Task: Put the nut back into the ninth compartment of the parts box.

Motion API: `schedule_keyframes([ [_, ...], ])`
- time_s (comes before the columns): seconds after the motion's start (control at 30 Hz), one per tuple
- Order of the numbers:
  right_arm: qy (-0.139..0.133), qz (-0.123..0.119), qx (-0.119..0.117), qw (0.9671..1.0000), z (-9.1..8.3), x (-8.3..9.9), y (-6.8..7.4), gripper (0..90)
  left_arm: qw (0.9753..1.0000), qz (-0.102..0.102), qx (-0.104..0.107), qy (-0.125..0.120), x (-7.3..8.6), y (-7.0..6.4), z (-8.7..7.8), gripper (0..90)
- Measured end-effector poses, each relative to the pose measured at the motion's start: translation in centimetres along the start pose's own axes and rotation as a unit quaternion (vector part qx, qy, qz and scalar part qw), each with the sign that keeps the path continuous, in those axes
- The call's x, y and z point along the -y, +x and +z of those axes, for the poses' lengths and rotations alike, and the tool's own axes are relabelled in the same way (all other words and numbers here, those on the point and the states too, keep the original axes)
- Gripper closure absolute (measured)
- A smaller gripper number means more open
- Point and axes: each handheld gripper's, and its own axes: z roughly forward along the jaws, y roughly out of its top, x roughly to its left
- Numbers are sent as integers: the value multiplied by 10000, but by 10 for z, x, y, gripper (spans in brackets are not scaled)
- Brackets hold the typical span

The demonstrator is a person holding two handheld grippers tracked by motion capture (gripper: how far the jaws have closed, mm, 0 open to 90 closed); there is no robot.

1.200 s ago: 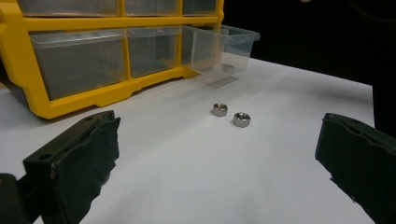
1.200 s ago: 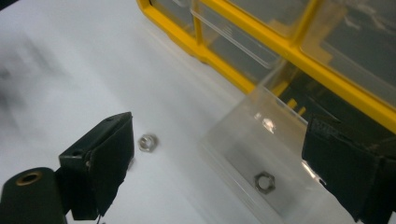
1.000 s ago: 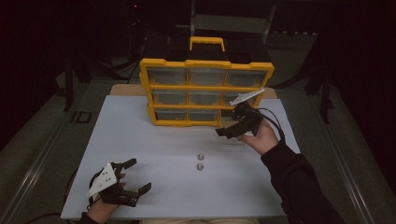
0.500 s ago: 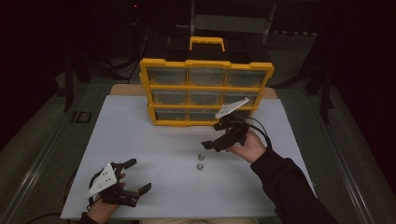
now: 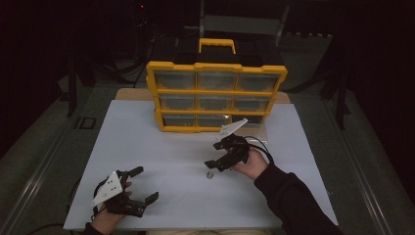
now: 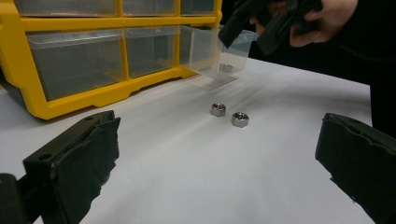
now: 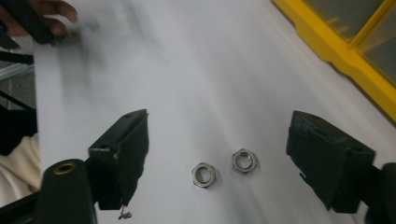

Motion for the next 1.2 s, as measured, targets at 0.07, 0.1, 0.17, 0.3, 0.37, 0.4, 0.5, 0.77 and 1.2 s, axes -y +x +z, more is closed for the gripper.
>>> schedule_keyframes([
  [0.07, 15, -13, 0, 10000, 3, 2, -1, 238, 10000, 1, -1, 0, 0, 0, 0, 0],
  [0.1, 41, -27, 21, 10000, 6, 4, -2, 258, 10000, 1, -1, 1, 0, 0, 0, 0],
  [0.17, 108, 28, 8, 9999, 12, 8, -5, 272, 10000, -7, -4, 1, 0, 0, 0, 0],
  [0.3, 251, -16, 87, 9996, 21, 13, -7, 340, 10000, -3, -5, 2, 0, 0, 0, 0],
  [0.37, 298, -43, 141, 9994, 25, 16, -8, 368, 10000, 8, -3, 6, 0, 0, 0, 0],
  [0.4, 337, -56, 183, 9992, 27, 17, -9, 372, 10000, 8, -3, 6, 0, 0, 0, 0],
  [0.5, 503, -81, 285, 9983, 35, 20, -12, 423, 10000, 10, -1, 7, 0, 0, 0, 0],
  [0.77, 802, -50, 373, 9961, 46, 24, -20, 498, 10000, 10, 1, 7, 0, 0, 0, 0],
  [1.2, 1246, -80, 459, 9911, 62, 24, -21, 561, 10000, 10, 5, 10, 0, 0, 0, 0],
])
